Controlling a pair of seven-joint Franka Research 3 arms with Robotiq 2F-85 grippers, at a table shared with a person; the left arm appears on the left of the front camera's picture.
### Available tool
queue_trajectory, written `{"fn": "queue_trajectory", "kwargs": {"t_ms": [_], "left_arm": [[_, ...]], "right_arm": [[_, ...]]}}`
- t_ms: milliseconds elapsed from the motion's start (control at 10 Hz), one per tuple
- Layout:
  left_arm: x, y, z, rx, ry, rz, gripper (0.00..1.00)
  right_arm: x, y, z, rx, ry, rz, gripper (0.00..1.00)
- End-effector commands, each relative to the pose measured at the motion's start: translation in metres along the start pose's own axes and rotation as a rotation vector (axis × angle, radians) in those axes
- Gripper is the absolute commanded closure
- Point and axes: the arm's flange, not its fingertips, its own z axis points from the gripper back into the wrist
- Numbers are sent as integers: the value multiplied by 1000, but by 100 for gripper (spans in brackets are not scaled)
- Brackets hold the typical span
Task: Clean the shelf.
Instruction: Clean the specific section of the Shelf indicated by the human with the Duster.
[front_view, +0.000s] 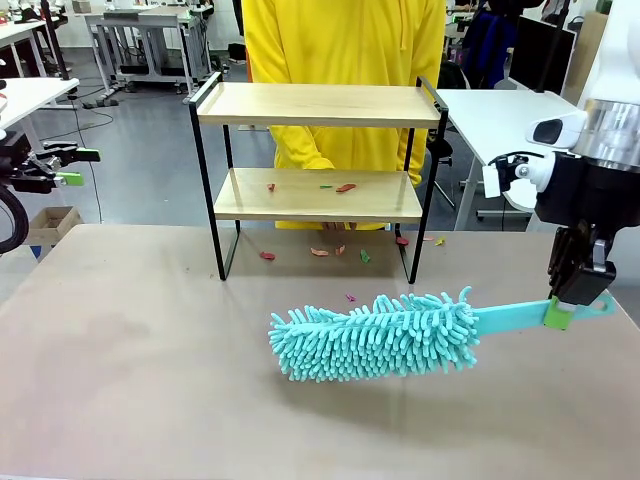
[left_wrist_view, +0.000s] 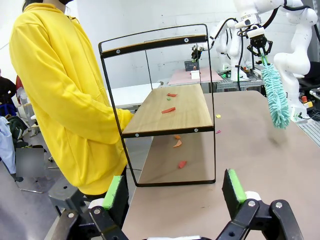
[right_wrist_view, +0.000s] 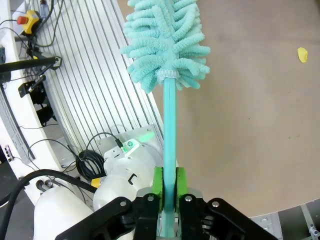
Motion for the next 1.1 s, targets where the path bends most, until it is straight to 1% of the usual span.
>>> {"fn": "queue_trajectory", "kwargs": {"t_ms": [0, 1000], "left_arm": [[2, -1, -1, -2, 0, -1, 0], [2, -1, -1, -2, 0, -1, 0]], "right_arm": [[3, 0, 2, -8, -11, -9, 87], [3, 0, 2, -8, -11, -9, 87]]}}
